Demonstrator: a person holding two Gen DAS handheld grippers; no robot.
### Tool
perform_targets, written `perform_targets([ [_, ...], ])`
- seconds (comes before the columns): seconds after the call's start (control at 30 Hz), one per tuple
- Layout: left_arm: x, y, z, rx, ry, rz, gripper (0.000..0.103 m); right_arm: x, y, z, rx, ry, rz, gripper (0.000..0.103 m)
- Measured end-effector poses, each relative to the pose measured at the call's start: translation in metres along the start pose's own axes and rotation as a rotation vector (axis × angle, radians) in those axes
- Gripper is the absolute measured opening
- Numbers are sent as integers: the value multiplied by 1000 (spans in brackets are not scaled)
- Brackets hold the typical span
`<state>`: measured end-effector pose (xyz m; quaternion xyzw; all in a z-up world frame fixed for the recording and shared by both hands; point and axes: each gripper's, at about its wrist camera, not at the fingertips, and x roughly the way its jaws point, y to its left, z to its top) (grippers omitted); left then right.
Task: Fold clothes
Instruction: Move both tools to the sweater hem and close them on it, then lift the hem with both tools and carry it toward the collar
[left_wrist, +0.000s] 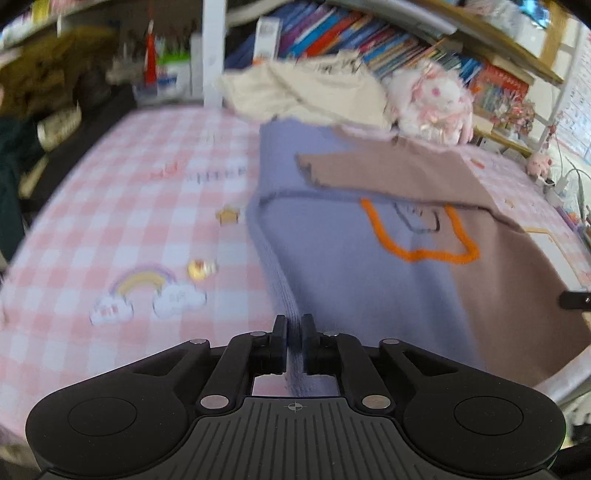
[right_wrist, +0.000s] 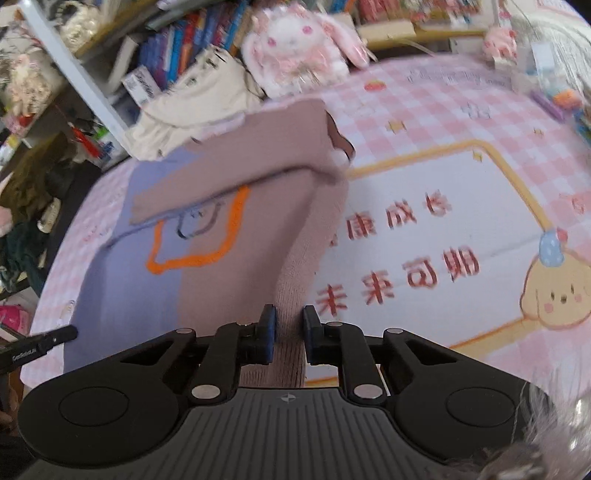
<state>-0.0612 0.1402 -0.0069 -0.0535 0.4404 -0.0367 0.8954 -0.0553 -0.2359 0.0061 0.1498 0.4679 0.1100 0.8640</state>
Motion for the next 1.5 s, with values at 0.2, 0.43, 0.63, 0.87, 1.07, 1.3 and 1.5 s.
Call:
perform_targets([
  [0.2, 10, 16, -11, -69, 94, -37, 21, 11, -23, -9, 125, 61, -6, 24],
  [0.43, 10, 29, -13, -173, 90, -91, 25, 14, -23, -13, 114, 64, -1, 33],
  [0.63, -1, 10, -4, -79, 20, -61, 5, 2, 2, -10, -45, -30, -48, 12],
  [0.87, -2, 3, 1, -20, 20, -95, 10, 3, -6, -4, 35, -7, 13, 16],
  [1.07, 2, 16, -7, -103, 65, -116, 48, 11, -22, -12, 108, 53, -15, 31],
  [1.3, 6, 29, -15, -193, 116, -138, 48, 12, -22, -17, 107, 72, 3, 17],
  [1.5, 7, 36, -18, -234, 162, -228, 5, 4, -28, -19, 120, 68, 37, 12],
])
